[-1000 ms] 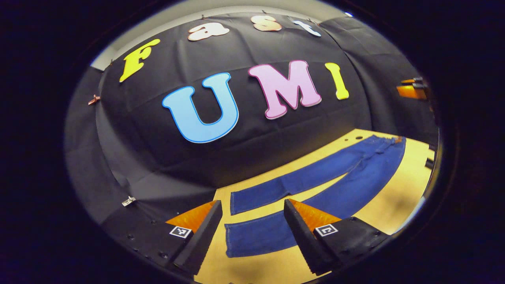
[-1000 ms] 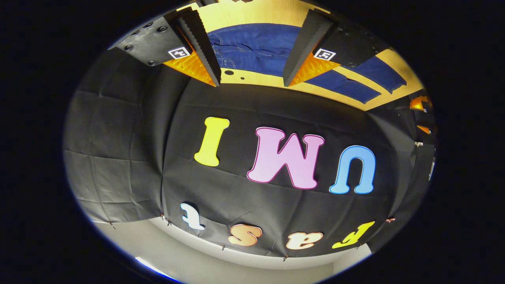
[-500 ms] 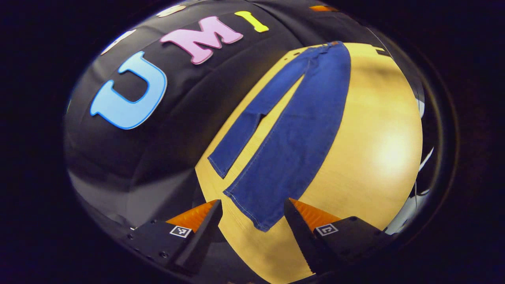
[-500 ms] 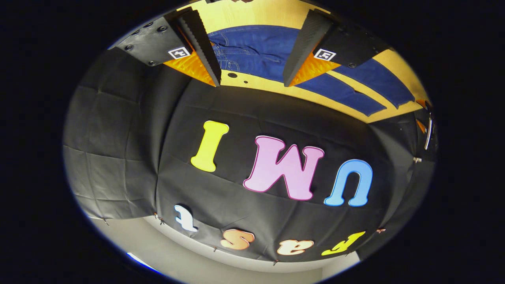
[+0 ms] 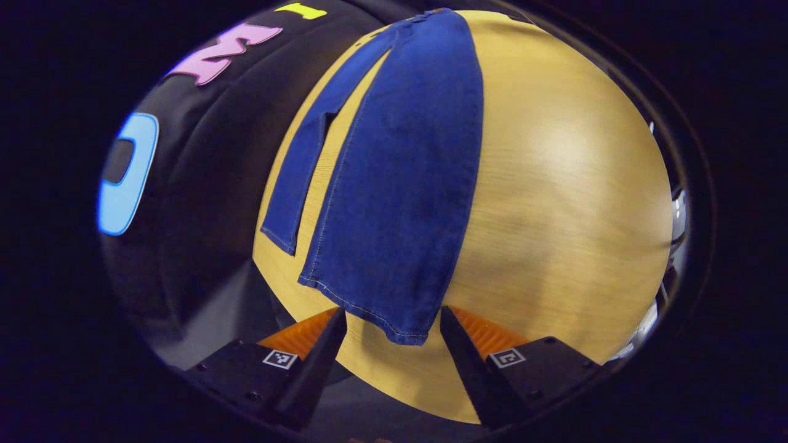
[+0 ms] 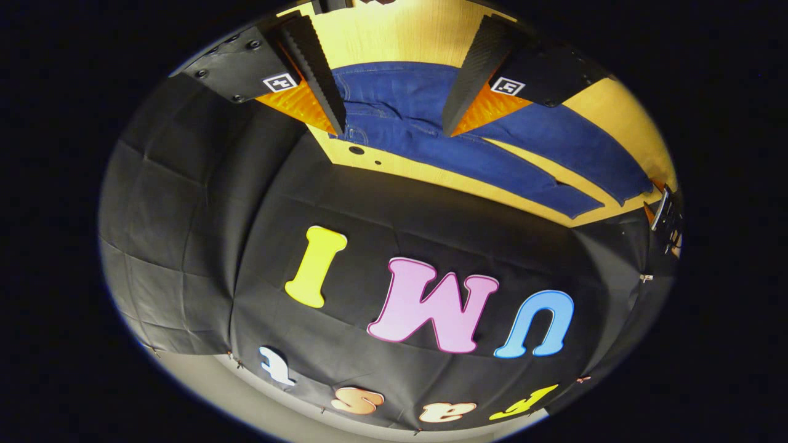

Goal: Grasp the waist and the cuffs of the jeans and fold them to make the two legs overlap; first hold the waist and fold one-third of the jeans toward the cuffs, then hold the cuffs and fold the remaining one-third in the same direction to finish folding.

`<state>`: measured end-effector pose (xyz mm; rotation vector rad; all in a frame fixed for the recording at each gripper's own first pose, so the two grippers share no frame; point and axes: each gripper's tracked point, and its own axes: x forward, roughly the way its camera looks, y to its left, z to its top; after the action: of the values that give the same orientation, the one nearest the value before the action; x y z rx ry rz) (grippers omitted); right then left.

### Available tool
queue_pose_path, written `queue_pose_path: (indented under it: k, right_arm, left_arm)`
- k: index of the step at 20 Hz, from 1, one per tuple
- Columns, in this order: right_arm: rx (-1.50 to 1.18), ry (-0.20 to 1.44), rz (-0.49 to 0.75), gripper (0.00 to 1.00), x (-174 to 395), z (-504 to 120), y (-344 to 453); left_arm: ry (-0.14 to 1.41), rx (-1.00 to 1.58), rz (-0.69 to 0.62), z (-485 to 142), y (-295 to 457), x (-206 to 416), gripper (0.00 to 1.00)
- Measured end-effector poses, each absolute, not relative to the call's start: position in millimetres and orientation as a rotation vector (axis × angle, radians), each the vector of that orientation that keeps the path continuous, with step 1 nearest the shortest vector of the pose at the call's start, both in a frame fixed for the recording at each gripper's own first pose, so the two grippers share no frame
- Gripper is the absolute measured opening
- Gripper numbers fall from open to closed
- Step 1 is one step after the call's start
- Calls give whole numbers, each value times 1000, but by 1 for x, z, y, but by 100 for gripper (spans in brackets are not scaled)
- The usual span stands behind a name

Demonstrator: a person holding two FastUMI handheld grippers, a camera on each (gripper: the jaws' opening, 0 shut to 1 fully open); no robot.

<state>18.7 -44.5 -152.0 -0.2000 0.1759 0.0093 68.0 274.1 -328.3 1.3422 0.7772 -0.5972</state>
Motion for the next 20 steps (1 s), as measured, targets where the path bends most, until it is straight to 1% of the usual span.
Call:
queue_pose_path:
  k: [2, 3, 4, 5, 6, 7, 8, 9, 10, 11, 12, 13, 15, 16, 19, 20]
  right_arm:
    - [-197, 194, 12, 98, 22, -168, -46]
    - [-196, 208, 10, 98, 25, -178, -48]
    - [-197, 225, 8, 98, 28, -189, -49]
    - [-200, 240, 3, 98, 31, -198, -53]
    - [-204, 251, -3, 97, 35, -205, -58]
    - [-211, 253, -8, 98, 38, -207, -62]
    - [-228, 248, -16, 98, 41, -206, -68]
    - [-252, 237, -27, 98, 46, -204, -77]
    - [-281, 226, -39, 98, 51, -201, -87]
    - [-308, 214, -53, 98, 57, -197, -98]
    - [-336, 200, -62, 98, 63, -191, -108]
    - [-371, 185, -73, 98, 69, -185, -119]
    - [-467, 153, -71, 98, 82, -172, -134]
    - [-532, 140, -62, 98, 88, -166, -141]
    - [-756, 108, 3, 97, 104, -155, -155]
    - [-822, 111, 42, 97, 108, -156, -157]
  left_arm:
    - [773, 1358, -620, -327, 270, 74, 96]
    - [779, 1354, -616, -332, 269, 79, 94]
    - [768, 1359, -610, -333, 268, 87, 90]
    - [764, 1360, -601, -334, 264, 91, 81]
    - [763, 1358, -595, -338, 267, 94, 76]
    - [764, 1357, -590, -339, 267, 93, 64]
    - [769, 1359, -581, -339, 268, 90, 61]
    - [773, 1358, -570, -341, 269, 88, 44]
    - [787, 1346, -565, -343, 272, 86, 43]
    - [804, 1328, -561, -345, 271, 84, 30]
    - [816, 1312, -552, -347, 272, 86, 23]
    - [811, 1293, -539, -346, 268, 88, 13]
    - [823, 1256, -521, -346, 268, 89, 7]
    - [824, 1238, -523, -347, 268, 89, 6]
    - [845, 1203, -527, -346, 266, 88, 6]
    - [855, 1189, -525, -345, 266, 87, 6]
